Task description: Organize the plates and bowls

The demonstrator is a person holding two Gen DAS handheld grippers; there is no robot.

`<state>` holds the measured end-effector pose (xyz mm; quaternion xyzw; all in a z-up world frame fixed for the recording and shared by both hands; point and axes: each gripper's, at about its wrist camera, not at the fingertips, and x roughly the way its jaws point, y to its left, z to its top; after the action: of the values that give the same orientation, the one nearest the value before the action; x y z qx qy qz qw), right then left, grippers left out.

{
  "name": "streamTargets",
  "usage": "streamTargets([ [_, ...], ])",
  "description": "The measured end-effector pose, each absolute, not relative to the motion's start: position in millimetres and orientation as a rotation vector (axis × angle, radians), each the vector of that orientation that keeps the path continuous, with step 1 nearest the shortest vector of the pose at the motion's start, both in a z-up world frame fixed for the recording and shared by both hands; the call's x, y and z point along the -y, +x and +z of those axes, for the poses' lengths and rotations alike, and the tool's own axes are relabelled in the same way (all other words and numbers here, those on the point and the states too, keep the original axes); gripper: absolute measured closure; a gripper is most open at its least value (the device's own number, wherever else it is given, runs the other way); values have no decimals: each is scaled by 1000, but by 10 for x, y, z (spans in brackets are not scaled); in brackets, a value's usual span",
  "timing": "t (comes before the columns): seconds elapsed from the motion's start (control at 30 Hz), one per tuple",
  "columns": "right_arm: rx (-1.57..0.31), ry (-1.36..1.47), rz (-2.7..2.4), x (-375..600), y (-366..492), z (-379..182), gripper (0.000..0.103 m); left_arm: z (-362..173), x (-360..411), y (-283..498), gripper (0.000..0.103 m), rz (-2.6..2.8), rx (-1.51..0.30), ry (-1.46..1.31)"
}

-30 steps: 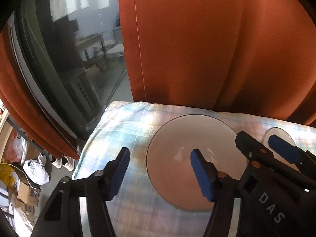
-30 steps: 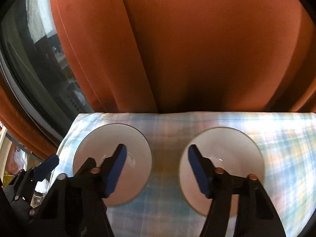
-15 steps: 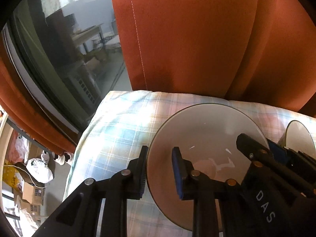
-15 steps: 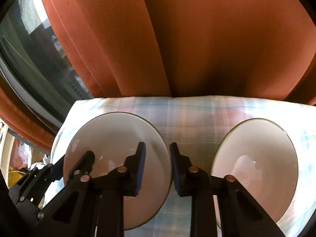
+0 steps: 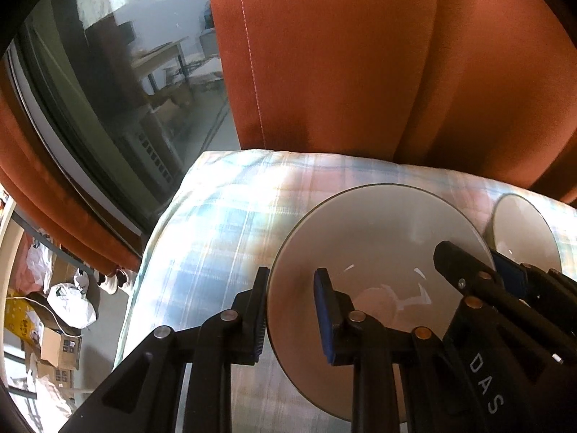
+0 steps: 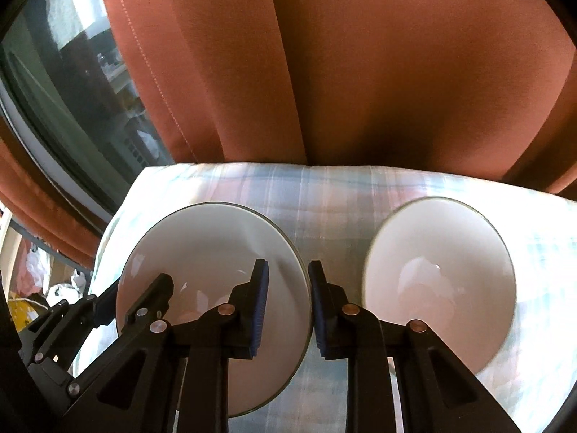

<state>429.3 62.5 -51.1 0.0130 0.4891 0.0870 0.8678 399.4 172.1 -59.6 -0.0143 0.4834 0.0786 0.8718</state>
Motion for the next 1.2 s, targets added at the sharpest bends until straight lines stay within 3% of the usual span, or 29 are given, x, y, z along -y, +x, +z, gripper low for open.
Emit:
streamTargets([
  [0.77, -922, 28, 115, -334, 3018, 412, 77, 286, -1412, 2803, 81, 86, -895, -39],
  [1.2, -878, 50, 21, 164, 2126, 689, 77, 430, -865, 2073, 81, -19, -865, -14],
])
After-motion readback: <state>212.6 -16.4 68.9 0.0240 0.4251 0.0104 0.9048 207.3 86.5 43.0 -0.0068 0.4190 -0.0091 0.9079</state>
